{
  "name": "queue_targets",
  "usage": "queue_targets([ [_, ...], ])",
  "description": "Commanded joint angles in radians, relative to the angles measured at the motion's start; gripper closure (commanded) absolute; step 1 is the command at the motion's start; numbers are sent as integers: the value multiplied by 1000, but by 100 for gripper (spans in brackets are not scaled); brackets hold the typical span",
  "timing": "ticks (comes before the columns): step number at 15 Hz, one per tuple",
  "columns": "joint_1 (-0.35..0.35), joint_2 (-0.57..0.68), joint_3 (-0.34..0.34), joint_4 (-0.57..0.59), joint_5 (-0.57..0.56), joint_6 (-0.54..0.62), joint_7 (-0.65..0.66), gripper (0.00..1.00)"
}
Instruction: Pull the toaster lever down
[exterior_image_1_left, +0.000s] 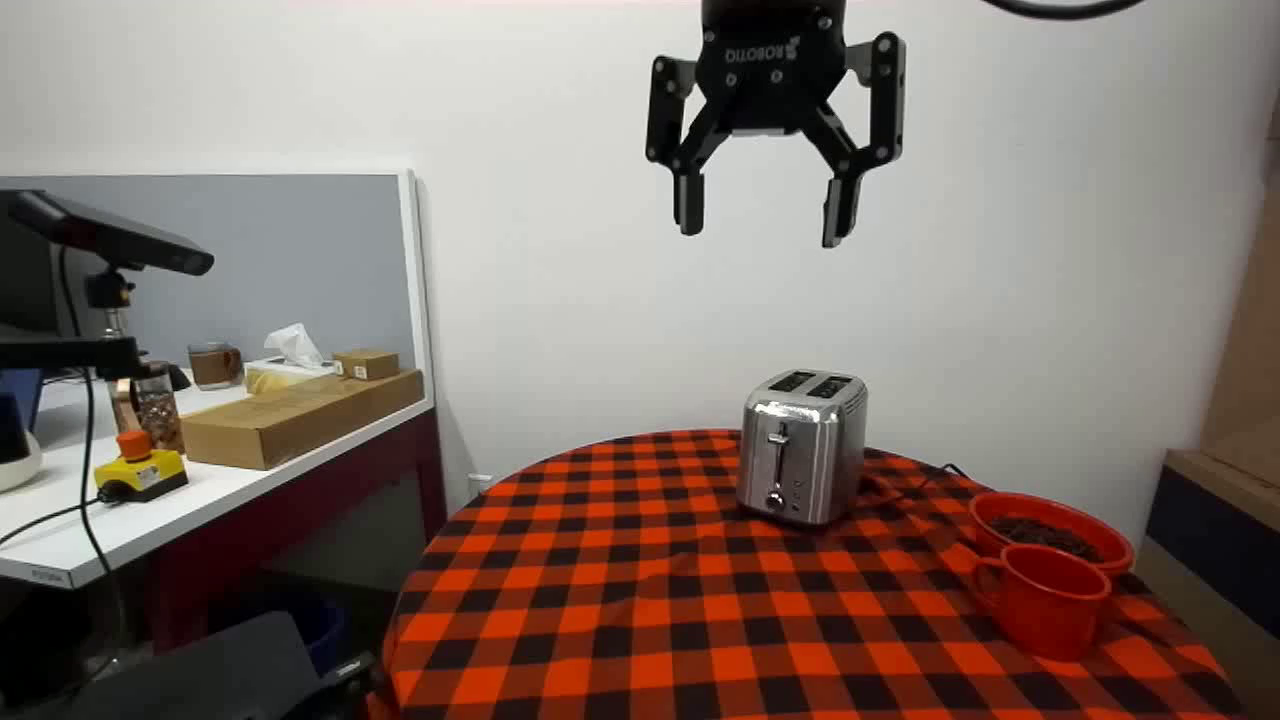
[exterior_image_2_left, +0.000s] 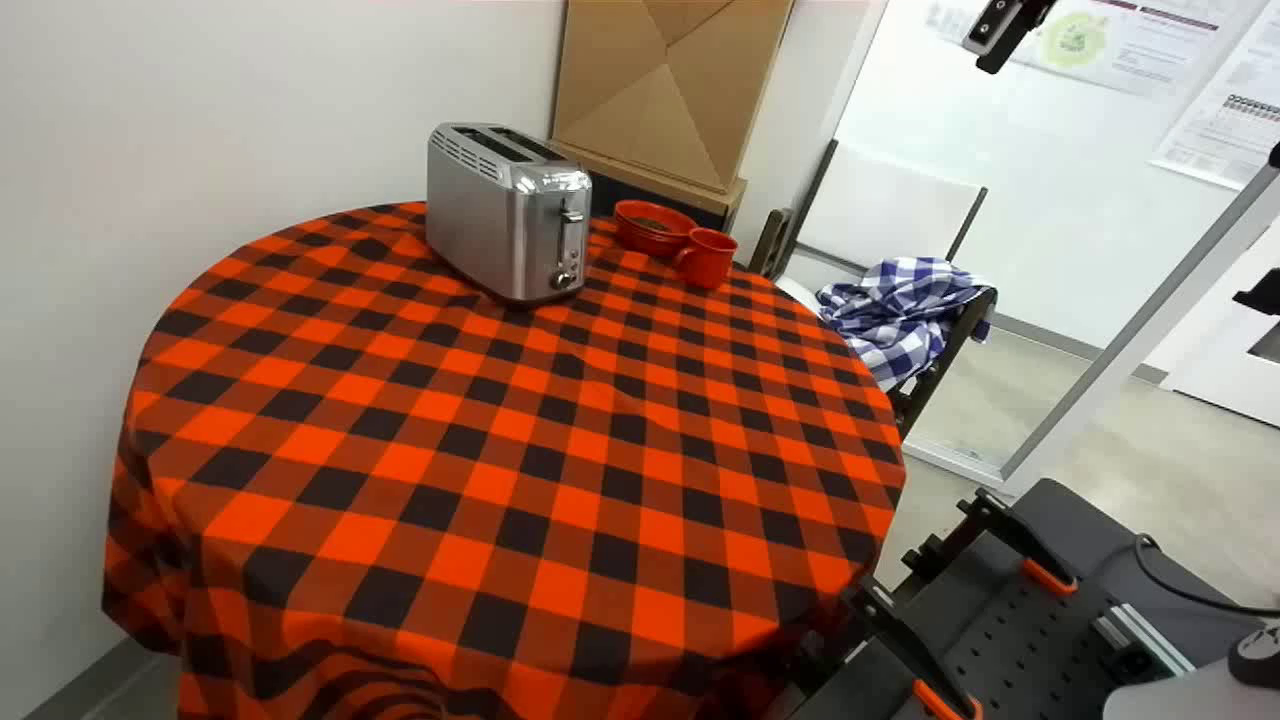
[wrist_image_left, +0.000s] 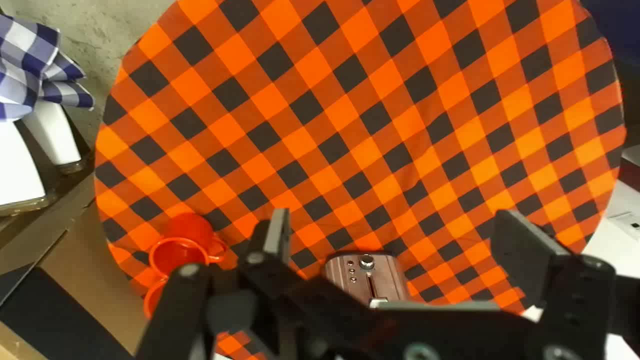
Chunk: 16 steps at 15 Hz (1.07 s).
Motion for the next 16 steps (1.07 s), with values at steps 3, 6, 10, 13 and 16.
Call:
queue_targets([
  [3,0,40,24,29,29,7,-18,0],
  [6,20,93,54,52,39,59,-4,0],
  [10,48,193,96,74,72,229,8,0],
  [13,59,280,128,99,87,331,15,27],
  [16,59,378,165,134,94,415,34,40],
])
